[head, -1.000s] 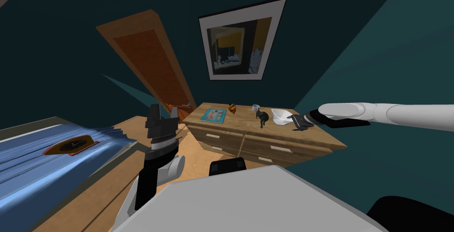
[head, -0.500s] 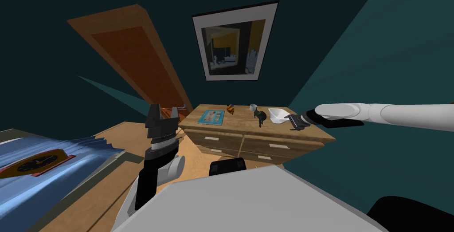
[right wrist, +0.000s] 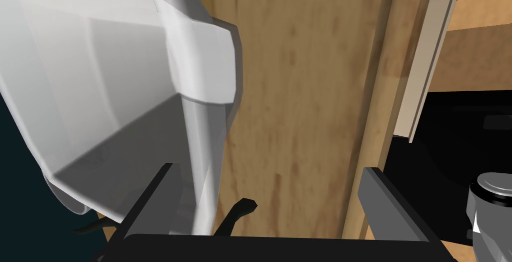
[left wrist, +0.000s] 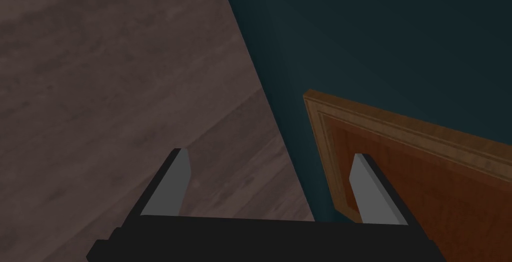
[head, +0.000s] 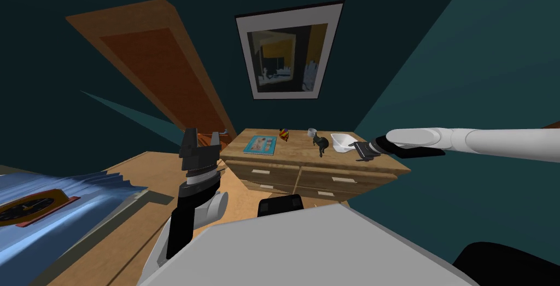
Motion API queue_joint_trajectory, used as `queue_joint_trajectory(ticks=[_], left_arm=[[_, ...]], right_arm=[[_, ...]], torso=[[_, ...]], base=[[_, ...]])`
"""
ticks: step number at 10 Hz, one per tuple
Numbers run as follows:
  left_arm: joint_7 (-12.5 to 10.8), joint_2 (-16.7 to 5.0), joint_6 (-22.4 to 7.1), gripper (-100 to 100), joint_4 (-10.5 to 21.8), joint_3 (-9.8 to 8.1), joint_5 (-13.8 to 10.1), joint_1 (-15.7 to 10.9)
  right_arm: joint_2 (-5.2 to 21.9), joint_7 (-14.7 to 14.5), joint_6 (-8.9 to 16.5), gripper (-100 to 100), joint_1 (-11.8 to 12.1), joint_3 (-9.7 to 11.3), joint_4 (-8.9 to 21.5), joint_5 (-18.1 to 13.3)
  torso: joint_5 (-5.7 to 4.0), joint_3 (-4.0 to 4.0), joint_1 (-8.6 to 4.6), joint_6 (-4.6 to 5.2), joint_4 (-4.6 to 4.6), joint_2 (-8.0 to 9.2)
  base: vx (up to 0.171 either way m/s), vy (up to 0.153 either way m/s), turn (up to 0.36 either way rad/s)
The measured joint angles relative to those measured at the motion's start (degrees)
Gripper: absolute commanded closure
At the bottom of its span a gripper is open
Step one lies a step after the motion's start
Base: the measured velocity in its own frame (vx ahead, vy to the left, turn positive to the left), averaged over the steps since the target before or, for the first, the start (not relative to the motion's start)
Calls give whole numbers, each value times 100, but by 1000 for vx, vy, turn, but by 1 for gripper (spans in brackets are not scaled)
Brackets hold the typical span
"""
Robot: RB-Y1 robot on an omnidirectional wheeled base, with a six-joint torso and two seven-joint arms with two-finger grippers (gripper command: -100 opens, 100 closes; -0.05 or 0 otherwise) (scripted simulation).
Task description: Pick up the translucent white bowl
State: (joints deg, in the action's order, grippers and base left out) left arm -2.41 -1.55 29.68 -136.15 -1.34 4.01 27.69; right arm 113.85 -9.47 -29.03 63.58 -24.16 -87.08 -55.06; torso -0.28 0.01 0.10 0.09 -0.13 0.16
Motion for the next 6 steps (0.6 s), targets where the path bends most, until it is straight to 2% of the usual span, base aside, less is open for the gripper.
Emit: queue_joint_trajectory(ticks=[6], left_arm=[[0,0,0,0,0,0,0,0]], right_arm=[[-1,-3,-4,-100,1,0,-1,1]], torso=[[1,-1,3,1,0,-1]], base=[[1,2,-6]])
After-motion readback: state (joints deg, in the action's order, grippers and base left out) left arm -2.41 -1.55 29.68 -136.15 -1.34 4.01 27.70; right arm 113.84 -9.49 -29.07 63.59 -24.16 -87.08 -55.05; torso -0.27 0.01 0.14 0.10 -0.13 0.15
